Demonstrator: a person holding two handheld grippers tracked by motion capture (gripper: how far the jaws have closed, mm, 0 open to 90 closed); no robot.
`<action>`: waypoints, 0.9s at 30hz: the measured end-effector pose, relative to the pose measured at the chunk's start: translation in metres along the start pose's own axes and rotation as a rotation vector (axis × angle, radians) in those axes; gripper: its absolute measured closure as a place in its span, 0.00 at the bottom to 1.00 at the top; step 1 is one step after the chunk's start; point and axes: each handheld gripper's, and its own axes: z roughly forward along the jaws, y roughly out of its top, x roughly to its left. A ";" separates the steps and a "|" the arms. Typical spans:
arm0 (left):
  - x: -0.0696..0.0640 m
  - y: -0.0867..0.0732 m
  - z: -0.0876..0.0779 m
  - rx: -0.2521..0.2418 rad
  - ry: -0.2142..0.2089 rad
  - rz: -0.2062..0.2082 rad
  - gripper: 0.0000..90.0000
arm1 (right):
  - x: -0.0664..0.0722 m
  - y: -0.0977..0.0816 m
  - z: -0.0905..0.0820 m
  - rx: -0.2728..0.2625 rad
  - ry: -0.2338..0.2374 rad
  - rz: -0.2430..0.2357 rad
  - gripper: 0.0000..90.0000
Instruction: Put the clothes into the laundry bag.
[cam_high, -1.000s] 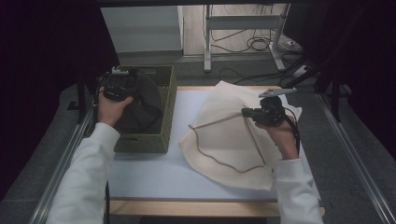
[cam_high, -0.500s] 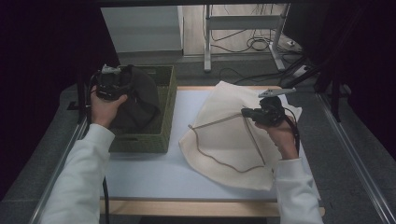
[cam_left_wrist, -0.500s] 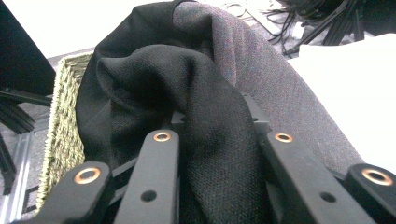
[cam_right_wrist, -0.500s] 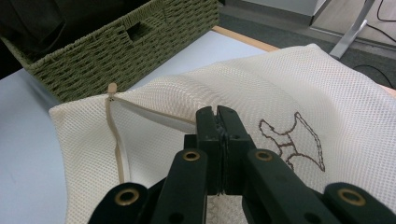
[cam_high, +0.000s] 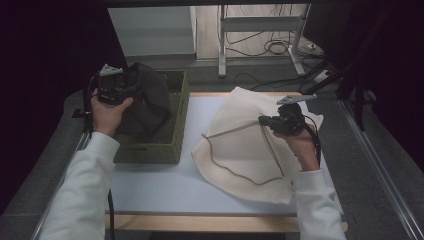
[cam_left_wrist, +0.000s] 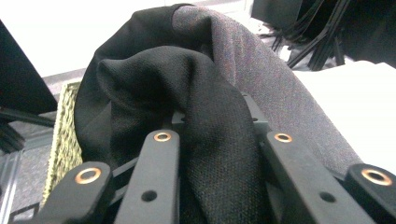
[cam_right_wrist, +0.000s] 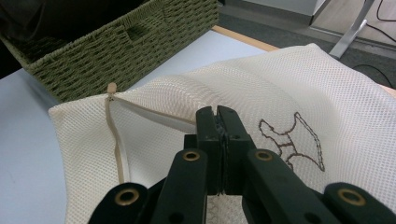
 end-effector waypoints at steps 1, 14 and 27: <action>-0.001 0.001 -0.002 -0.005 0.000 0.001 0.83 | 0.000 0.000 0.000 0.001 0.000 0.000 0.99; -0.006 0.011 -0.017 -0.058 -0.031 -0.005 0.83 | 0.000 0.000 -0.001 0.000 -0.001 0.003 0.99; -0.010 0.021 -0.035 -0.107 -0.050 0.001 0.83 | 0.000 0.000 -0.001 -0.004 -0.002 -0.001 0.99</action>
